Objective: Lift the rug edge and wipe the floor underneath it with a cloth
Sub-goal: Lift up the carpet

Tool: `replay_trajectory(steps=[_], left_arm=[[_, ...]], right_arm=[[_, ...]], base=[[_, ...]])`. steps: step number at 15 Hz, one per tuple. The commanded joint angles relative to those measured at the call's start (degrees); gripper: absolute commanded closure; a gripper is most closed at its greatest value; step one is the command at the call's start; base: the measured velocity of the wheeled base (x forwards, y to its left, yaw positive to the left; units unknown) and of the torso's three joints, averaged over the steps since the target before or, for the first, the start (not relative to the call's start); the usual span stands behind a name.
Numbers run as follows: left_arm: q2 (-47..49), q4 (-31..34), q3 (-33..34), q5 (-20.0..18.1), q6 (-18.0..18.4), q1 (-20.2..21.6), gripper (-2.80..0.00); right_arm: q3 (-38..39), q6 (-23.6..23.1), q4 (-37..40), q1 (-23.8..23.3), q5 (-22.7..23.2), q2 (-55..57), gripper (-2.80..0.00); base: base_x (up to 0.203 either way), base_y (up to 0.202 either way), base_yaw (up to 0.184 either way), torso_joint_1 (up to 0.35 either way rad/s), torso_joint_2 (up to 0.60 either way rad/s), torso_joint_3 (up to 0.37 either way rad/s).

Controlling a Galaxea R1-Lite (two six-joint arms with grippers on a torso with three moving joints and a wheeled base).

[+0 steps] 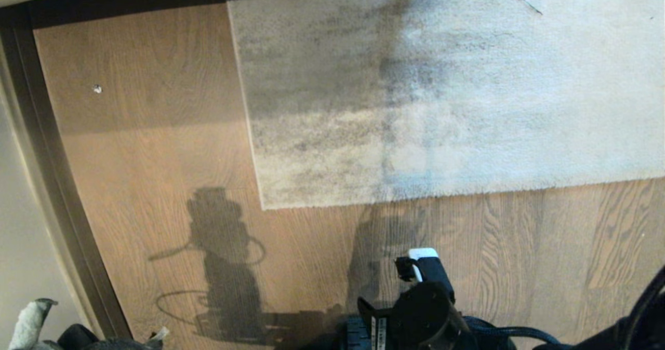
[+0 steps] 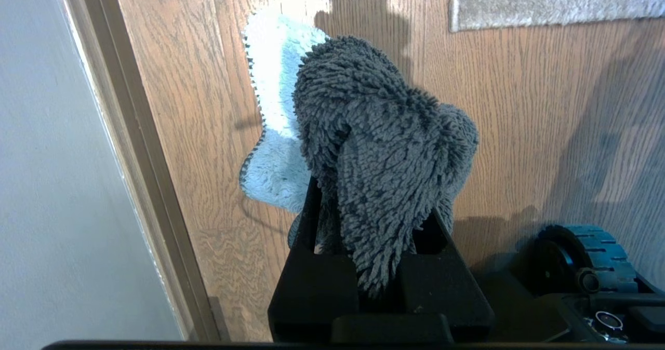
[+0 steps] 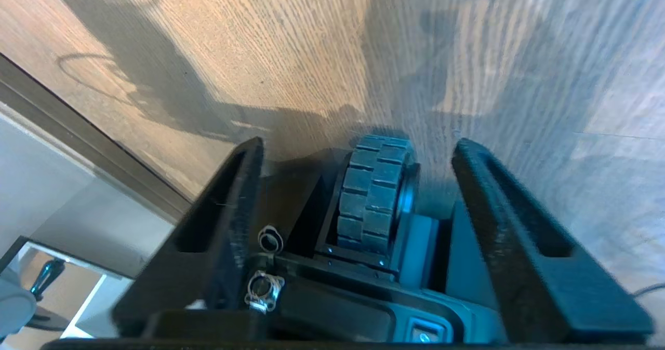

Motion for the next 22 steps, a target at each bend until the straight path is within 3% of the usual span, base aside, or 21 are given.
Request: replay_trajectory(steps=[1,5,10,12,16,22], left_arm=[[0.0,0.0,0.0,0.0,0.0,0.0,0.00],[0.0,0.0,-0.1,0.0,0.0,0.0,0.00],[0.0,0.0,0.0,0.0,0.0,0.0,0.00],[0.0,0.0,0.0,0.0,0.0,0.0,0.00],[0.0,-0.1,0.0,0.0,0.0,0.0,0.00],[0.0,0.0,0.0,0.0,0.0,0.0,0.00]], right_arm=[[0.4,0.2,-2.7,0.2,-0.4,3.4,-2.80],[1.0,-2.6,-15.5,0.1,-2.0,6.9,-2.80],[4.4,-17.3,-41.6,0.0,-2.1,15.8,-2.80],[4.7,-20.9,-49.9,0.0,-2.0,19.6,-2.80],[4.1,-20.1,-50.2,-1.9,-2.0,21.0,-2.80],[-2.6,-11.8,-50.2,-6.9,-2.0,23.4,-2.80]], base=[[0.000,0.000,0.000,0.000,0.00,0.000],[0.000,0.000,0.000,0.000,0.00,0.000],[0.000,0.000,0.000,0.000,0.00,0.000],[0.000,0.000,0.000,0.000,0.00,0.000],[0.000,0.000,0.000,0.000,0.00,0.000],[0.000,0.000,0.000,0.000,0.00,0.000]])
